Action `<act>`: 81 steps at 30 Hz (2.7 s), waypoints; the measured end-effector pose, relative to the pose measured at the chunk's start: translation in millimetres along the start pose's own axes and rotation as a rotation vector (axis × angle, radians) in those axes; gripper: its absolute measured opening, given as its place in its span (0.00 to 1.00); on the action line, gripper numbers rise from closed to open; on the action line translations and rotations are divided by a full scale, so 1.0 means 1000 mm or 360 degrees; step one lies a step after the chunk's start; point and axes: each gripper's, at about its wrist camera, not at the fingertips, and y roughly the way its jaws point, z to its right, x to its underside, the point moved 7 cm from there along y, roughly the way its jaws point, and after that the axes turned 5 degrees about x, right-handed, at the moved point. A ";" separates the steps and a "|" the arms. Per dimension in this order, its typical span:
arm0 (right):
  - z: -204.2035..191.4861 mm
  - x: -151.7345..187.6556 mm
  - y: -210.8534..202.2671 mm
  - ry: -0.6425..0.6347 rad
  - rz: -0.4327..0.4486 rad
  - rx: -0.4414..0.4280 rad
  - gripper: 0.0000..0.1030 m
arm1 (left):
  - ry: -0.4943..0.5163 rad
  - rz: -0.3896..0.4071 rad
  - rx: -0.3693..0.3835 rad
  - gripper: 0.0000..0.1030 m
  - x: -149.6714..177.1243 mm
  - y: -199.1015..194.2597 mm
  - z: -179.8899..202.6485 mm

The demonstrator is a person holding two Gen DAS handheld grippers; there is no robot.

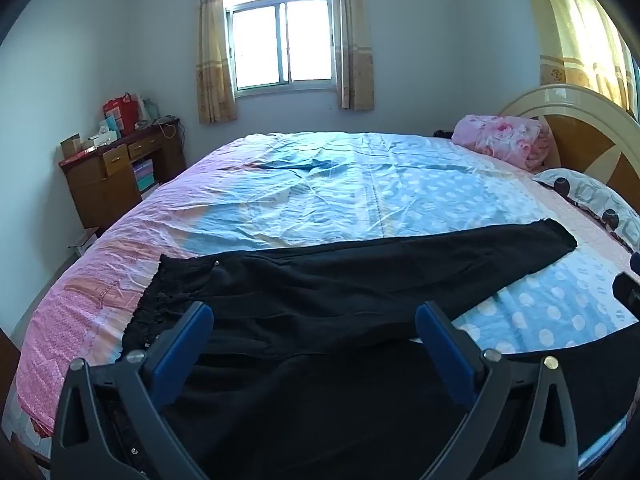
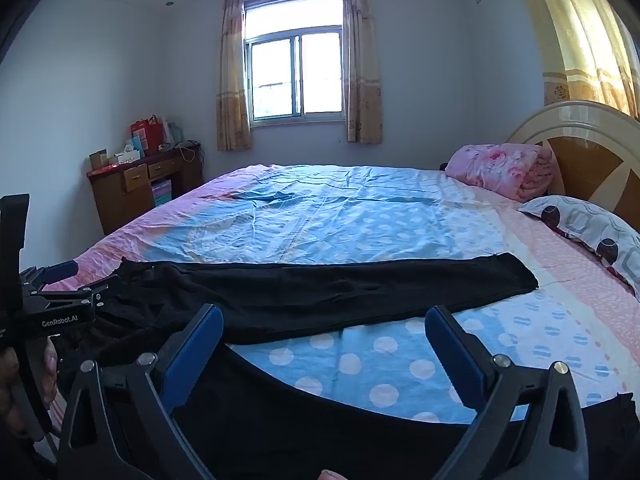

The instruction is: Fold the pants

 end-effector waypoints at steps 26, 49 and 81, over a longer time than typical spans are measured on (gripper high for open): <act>-0.001 0.002 0.003 -0.0008 0.0002 0.0013 0.99 | -0.0014 0.0035 -0.0024 1.00 -0.004 -0.008 -0.006; 0.000 0.003 0.002 -0.0013 0.0000 0.0012 0.99 | -0.0018 0.0041 -0.0026 1.00 -0.004 -0.010 -0.010; 0.025 0.029 0.034 0.0001 -0.0178 0.0025 0.99 | 0.0200 -0.0127 -0.0145 1.00 0.011 0.044 -0.055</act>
